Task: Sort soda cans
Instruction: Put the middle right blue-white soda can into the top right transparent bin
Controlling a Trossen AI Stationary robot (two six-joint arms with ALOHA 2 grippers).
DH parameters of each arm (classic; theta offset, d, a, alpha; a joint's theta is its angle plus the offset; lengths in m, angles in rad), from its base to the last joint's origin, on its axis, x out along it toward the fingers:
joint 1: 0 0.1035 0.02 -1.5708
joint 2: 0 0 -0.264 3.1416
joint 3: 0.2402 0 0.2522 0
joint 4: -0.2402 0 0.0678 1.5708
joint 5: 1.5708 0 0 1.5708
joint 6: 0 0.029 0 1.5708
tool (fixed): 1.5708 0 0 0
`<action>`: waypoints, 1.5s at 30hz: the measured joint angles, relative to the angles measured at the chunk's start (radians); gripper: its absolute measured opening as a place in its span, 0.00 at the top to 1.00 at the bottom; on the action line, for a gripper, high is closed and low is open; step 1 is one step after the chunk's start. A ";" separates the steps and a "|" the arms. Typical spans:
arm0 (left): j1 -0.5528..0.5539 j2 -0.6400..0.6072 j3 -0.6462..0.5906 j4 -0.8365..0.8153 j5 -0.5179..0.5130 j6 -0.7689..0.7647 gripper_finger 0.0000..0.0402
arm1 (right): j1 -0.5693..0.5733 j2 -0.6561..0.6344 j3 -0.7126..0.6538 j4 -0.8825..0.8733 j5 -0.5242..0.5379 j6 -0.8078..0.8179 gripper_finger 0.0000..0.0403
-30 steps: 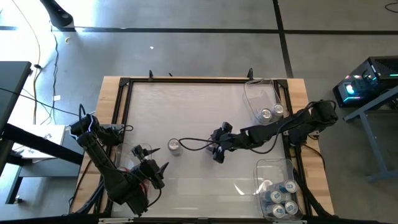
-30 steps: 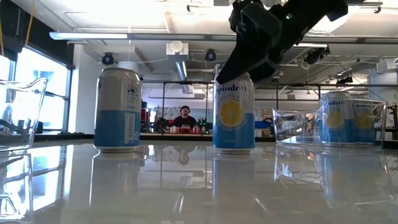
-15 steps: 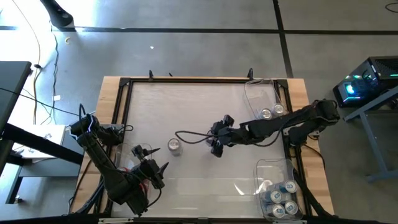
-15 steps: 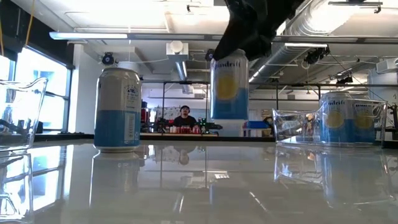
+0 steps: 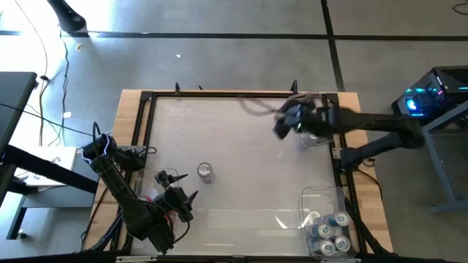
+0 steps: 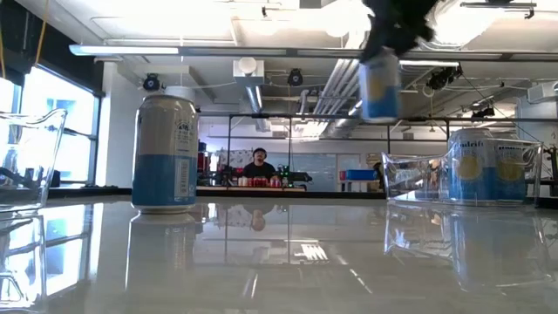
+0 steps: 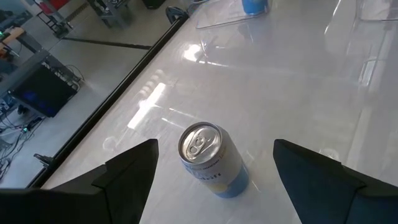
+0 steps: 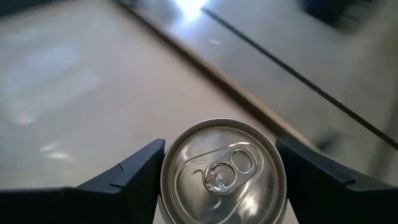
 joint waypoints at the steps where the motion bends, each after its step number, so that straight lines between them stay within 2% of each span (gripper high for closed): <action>1: 0.000 0.000 0.000 0.000 0.000 -0.001 0.22 | -0.032 -0.022 0.000 -0.043 0.017 0.008 0.35; 4: 0.000 0.000 0.000 0.000 -0.003 -0.006 0.22 | -0.136 -0.082 -0.001 -0.128 0.048 0.032 0.35; 7: 0.000 0.000 0.000 0.000 -0.007 -0.006 0.22 | -0.248 -0.123 -0.030 -0.157 0.017 0.033 0.35; 15: -0.001 0.000 0.000 0.000 -0.008 -0.007 0.22 | -0.512 -0.195 -0.252 -0.129 -0.099 0.029 0.35; 20: -0.001 0.000 0.000 0.000 -0.008 -0.007 0.22 | -0.611 -0.217 -0.363 -0.076 -0.136 0.031 0.35; 31: 0.002 0.000 0.000 0.000 -0.007 -0.008 0.22 | -0.665 -0.222 -0.510 0.010 -0.185 0.009 0.34; 37: 0.002 0.000 0.000 0.000 -0.003 -0.009 0.22 | -0.670 -0.223 -0.518 0.009 -0.181 0.011 0.27; 45: 0.002 0.000 0.000 0.000 0.001 -0.008 0.22 | -0.673 -0.224 -0.518 0.005 -0.184 0.005 0.25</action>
